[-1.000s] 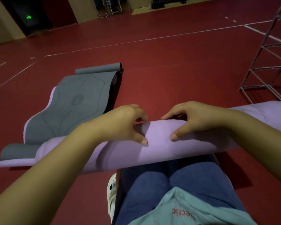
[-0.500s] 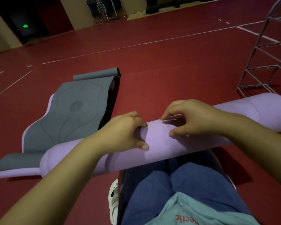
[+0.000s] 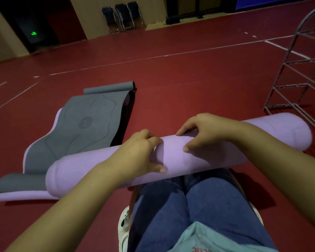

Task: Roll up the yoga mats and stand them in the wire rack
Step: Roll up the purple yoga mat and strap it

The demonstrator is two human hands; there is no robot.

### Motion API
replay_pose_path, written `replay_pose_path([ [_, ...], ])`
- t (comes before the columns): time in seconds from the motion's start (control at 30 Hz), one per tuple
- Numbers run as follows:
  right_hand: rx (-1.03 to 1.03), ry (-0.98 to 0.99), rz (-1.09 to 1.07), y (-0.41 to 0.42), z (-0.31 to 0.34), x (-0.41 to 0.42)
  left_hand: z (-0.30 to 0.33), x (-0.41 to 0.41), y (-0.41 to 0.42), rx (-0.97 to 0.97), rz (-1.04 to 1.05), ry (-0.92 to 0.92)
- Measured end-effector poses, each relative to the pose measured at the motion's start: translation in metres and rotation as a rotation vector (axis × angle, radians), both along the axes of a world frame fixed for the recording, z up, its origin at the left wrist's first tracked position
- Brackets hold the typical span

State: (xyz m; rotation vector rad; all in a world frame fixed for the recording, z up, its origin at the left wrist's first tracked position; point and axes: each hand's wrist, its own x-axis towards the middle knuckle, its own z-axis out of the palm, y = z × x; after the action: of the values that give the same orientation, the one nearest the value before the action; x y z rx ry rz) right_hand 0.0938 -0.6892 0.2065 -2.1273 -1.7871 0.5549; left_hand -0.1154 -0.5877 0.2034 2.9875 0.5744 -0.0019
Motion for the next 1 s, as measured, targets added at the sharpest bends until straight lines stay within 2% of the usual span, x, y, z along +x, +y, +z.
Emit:
replay_pose_path([
  [0.17, -0.014, 0.047, -0.042, 0.007, 0.0, -0.001, -0.017, 0.003, -0.004, 0.21, 0.02, 0.069],
  [0.27, 0.0, -0.054, -0.034, 0.006, -0.004, -0.008, -0.023, 0.009, 0.001, 0.272, 0.019, 0.054],
  [0.43, 0.152, -0.233, 0.05, -0.012, -0.02, -0.01, -0.02, 0.009, 0.015, 0.195, 0.008, 0.026],
  [0.67, 0.083, -0.423, 0.034, -0.014, -0.039, -0.013, -0.005, 0.025, 0.042, 0.009, 0.008, 0.163],
  [0.83, 0.062, -0.425, 0.044, 0.004, -0.031, -0.006, 0.0, 0.032, 0.055, -0.139, 0.037, 0.192],
  [1.0, 0.018, -0.419, 0.056, 0.01, -0.03, -0.001, -0.013, 0.025, 0.047, 0.001, 0.05, 0.154],
])
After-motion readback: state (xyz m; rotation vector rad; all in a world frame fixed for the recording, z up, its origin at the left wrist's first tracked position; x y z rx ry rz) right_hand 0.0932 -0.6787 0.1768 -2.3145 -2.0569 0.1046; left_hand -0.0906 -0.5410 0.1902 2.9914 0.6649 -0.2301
